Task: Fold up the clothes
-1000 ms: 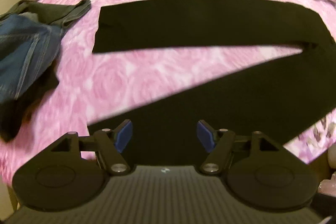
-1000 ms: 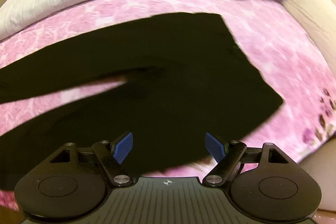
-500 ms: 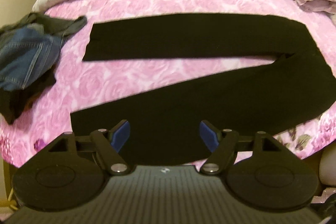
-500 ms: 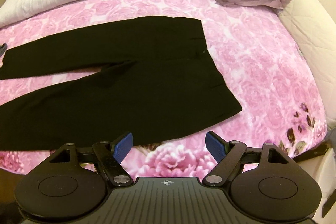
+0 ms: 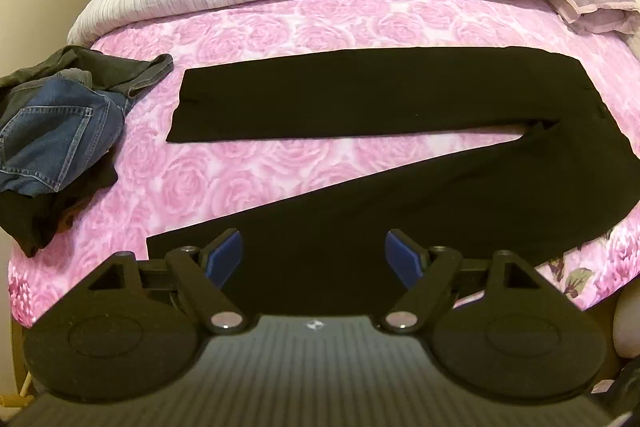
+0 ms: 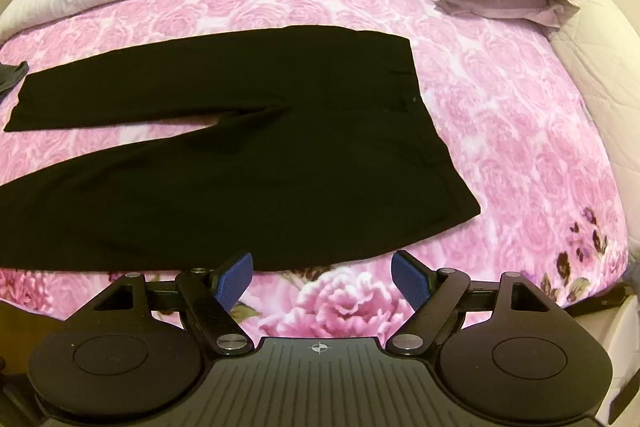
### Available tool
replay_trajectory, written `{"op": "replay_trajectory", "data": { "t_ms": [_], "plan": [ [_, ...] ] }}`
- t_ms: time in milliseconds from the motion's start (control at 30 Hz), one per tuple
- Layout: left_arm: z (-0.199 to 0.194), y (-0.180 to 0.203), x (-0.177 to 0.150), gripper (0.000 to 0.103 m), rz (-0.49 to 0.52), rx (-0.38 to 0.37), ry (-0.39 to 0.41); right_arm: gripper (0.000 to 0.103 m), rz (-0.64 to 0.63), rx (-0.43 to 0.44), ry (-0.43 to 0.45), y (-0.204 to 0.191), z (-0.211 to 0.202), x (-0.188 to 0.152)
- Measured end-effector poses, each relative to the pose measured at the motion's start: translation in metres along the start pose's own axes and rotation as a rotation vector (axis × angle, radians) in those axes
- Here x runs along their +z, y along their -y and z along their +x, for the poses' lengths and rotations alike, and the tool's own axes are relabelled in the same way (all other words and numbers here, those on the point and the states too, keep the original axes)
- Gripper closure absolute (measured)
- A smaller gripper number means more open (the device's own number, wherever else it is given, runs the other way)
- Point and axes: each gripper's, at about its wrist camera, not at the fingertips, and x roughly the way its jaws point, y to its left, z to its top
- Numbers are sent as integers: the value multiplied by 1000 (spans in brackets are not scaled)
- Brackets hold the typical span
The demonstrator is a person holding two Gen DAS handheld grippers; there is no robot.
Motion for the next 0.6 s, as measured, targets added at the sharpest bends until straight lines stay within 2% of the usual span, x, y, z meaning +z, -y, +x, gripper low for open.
{"op": "replay_trajectory", "data": {
  "t_ms": [400,600],
  "plan": [
    [-4,5,-17,26,17,13,-7,23,-50,26,-9,-6,8,4],
    [-10,-8,-34,26,-3,52,-26,23,-148,49,-38,-31,13,-1]
  ]
}}
